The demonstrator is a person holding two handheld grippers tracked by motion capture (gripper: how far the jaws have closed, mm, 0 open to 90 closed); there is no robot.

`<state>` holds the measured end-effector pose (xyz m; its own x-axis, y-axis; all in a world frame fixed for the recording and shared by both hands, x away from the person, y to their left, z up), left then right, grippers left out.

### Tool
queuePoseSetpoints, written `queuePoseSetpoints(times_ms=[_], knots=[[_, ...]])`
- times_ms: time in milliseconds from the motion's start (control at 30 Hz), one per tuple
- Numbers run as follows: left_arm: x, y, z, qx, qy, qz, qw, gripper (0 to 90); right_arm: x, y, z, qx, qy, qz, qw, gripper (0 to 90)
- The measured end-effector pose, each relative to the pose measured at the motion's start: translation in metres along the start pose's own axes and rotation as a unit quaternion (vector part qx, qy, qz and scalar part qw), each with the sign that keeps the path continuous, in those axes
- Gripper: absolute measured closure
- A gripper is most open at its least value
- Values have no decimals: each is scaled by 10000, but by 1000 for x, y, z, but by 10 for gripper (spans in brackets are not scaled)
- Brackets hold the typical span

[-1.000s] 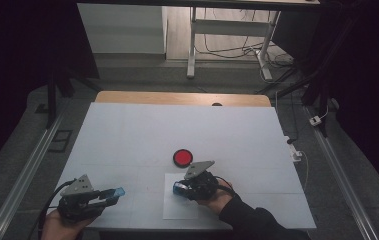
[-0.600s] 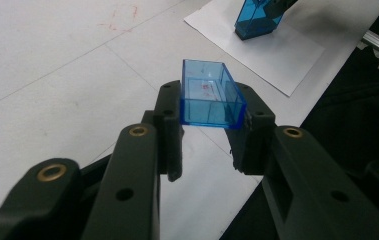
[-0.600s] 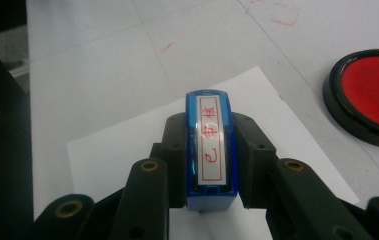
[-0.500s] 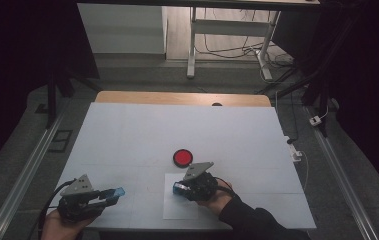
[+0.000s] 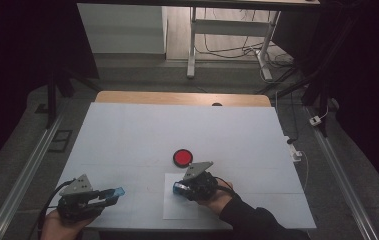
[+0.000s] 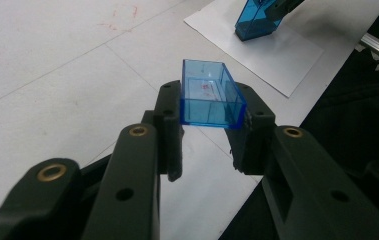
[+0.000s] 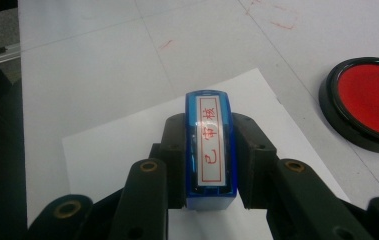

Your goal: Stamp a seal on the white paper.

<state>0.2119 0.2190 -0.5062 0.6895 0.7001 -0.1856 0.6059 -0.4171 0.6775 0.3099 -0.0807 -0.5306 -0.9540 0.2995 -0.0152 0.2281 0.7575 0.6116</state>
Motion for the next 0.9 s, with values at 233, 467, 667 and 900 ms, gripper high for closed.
queuePoseSetpoints(times_ms=[233, 467, 667, 900], knots=[[0, 0, 0, -8, 0, -11, 10000, 684, 0, 2, -1, -120, -15, -46, 9999, 693], [0, 0, 0, -10, -1, -9, 10000, 683, 1, 7, -8, -249, -54, -139, 9996, 693], [0, 0, 0, -15, 0, -8, 10000, 684, -1, 10, -15, -303, -72, -138, 9994, 693], [0, 0, 0, -19, -8, -8, 10000, 683, -1, 12, -21, -351, -42, -143, 9993, 693]])
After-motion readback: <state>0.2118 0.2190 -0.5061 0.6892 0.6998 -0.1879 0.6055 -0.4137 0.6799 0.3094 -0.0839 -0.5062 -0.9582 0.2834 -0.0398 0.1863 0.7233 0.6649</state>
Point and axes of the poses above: each handheld gripper's, and its own axes: z roughly forward along the jaws, y roughly out of its top, x roughly to its left, the point moved 4 cm from there along z, roughly forward along the jaws, and after that the axes turned 5 degrees about x, right-handed, at the moved point
